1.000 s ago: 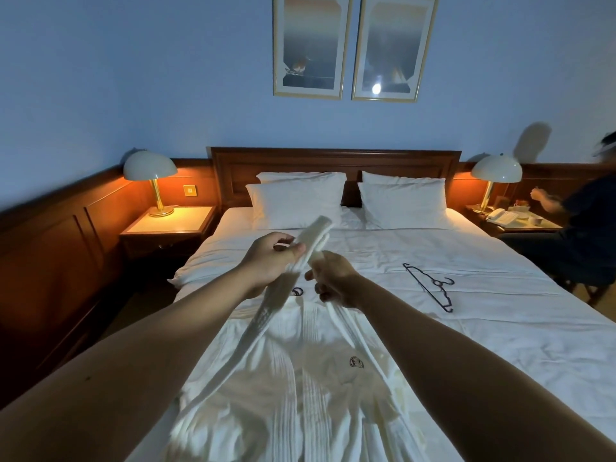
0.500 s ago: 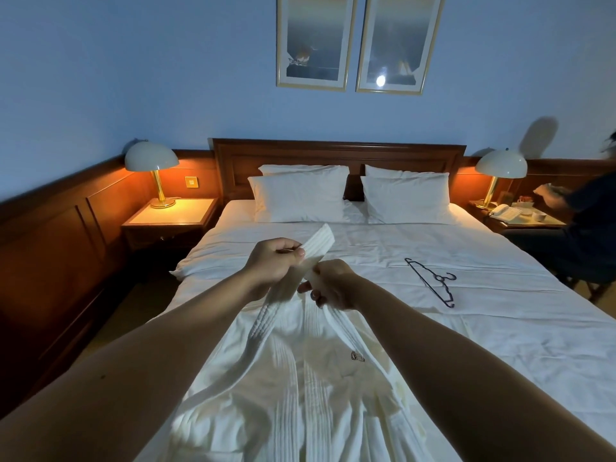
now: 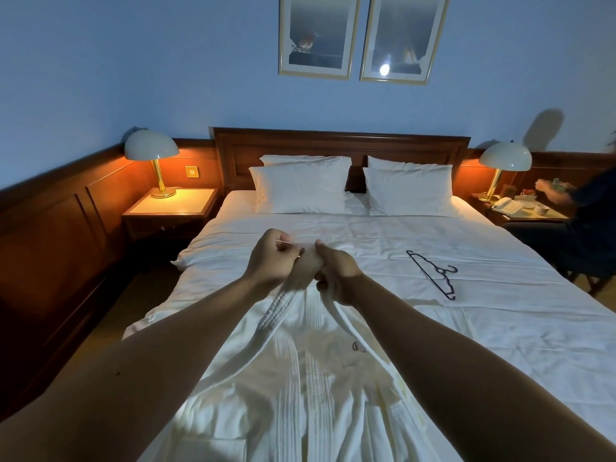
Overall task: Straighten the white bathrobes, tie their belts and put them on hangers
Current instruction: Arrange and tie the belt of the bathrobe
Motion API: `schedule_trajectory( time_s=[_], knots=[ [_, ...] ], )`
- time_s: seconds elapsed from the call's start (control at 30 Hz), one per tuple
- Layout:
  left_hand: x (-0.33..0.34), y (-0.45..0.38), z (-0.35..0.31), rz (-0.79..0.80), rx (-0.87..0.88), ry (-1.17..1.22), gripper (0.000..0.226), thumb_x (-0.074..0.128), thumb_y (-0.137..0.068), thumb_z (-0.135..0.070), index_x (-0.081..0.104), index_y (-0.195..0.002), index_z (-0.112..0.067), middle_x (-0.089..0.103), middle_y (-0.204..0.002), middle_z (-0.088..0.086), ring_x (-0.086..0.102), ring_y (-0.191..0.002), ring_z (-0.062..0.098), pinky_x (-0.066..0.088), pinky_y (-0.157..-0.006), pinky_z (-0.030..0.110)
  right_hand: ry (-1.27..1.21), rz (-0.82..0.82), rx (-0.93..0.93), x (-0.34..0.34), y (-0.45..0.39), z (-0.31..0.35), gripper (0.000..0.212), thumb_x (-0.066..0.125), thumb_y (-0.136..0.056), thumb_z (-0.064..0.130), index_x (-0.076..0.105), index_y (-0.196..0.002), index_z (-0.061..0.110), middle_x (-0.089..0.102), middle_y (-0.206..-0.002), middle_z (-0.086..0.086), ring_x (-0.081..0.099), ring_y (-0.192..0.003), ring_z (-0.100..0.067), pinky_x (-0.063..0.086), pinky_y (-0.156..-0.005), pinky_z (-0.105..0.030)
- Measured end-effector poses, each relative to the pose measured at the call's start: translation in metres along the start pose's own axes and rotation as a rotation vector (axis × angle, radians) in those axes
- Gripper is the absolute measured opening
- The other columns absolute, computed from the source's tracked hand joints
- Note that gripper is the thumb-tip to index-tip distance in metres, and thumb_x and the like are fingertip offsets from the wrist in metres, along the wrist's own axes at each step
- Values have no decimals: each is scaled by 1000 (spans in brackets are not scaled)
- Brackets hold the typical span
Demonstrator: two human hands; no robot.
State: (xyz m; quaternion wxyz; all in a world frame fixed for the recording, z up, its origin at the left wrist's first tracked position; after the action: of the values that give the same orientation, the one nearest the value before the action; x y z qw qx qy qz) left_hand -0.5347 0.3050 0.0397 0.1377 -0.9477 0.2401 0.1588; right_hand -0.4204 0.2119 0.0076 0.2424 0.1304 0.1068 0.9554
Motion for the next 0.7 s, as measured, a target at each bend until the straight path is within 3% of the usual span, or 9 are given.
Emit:
schedule_trajectory(
  time_s=[0.07, 0.17, 0.3, 0.4, 0.47, 0.57, 0.63, 0.7],
  knots=[
    [9, 6, 14, 149, -46, 4, 22, 66, -94, -28, 56, -108, -15, 64, -101, 6, 63, -94, 23, 54, -81, 39, -115, -50, -54, -6, -2, 4, 39, 42, -108, 40, 58, -83, 14, 50, -58, -1, 40, -45, -10, 30, -48, -25],
    [22, 22, 39, 360, -96, -229, 22, 57, -97, -32, 67, -96, -12, 69, -93, 7, 63, -85, 23, 49, -73, 35, -187, -35, -81, -10, -5, 6, 37, 50, -104, 43, 57, -85, 12, 52, -69, -5, 45, -45, -10, 35, -44, -21],
    [17, 26, 35, 316, 13, -165, 32, 51, -101, -33, 66, -84, -11, 69, -75, 3, 61, -67, 15, 50, -68, 34, 46, 38, -8, -8, -10, -9, 51, 70, -84, 62, 61, -97, 13, 54, -74, -2, 42, -56, -11, 31, -51, -26],
    [21, 30, 25, 361, 34, -41, 44, 57, -96, -53, 69, -79, -15, 63, -63, -7, 53, -59, 7, 43, -60, 25, 175, 83, 39, 5, -11, -27, 43, 64, -91, 59, 67, -98, 16, 55, -68, -1, 41, -58, -11, 28, -53, -28],
    [21, 30, 26, 362, 18, 9, 46, 60, -90, -59, 71, -83, -15, 65, -66, -8, 55, -62, 8, 44, -63, 26, 105, 40, 17, 10, -17, -30, 42, 60, -95, 56, 68, -106, 16, 54, -74, -5, 44, -59, -12, 30, -51, -26],
    [21, 27, 45, 421, -49, 47, 26, 69, -92, -41, 71, -98, -15, 75, -85, -3, 69, -78, 12, 52, -75, 29, -1, -13, -4, 9, -24, -33, 51, 49, -101, 55, 63, -110, 6, 61, -81, -13, 53, -59, -17, 36, -52, -28],
    [18, 26, 70, 500, -141, -47, 29, 72, -85, -42, 70, -98, -16, 77, -90, -1, 71, -89, 18, 53, -86, 37, 16, -44, 14, 4, -29, -39, 62, 45, -100, 62, 63, -109, 3, 64, -83, -11, 54, -58, -16, 35, -51, -27],
    [13, 29, 95, 552, -228, -124, 33, 69, -88, -45, 68, -89, -11, 75, -80, 0, 71, -78, 18, 54, -81, 37, 31, -18, 49, 1, -37, -45, 78, 40, -95, 74, 66, -112, 2, 65, -87, -9, 54, -63, -15, 35, -53, -28]
  ],
)
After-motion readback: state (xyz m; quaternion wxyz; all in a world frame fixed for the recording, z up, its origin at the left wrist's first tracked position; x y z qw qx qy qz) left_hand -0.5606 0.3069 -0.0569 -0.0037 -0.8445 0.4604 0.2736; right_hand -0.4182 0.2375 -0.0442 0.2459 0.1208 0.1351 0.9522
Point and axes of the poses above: each hand's wrist, its own y-axis away from the middle knuckle, its own x-axis out of the palm, z = x × y, the point moved 7 cm from there along -y, towards the middle knuckle
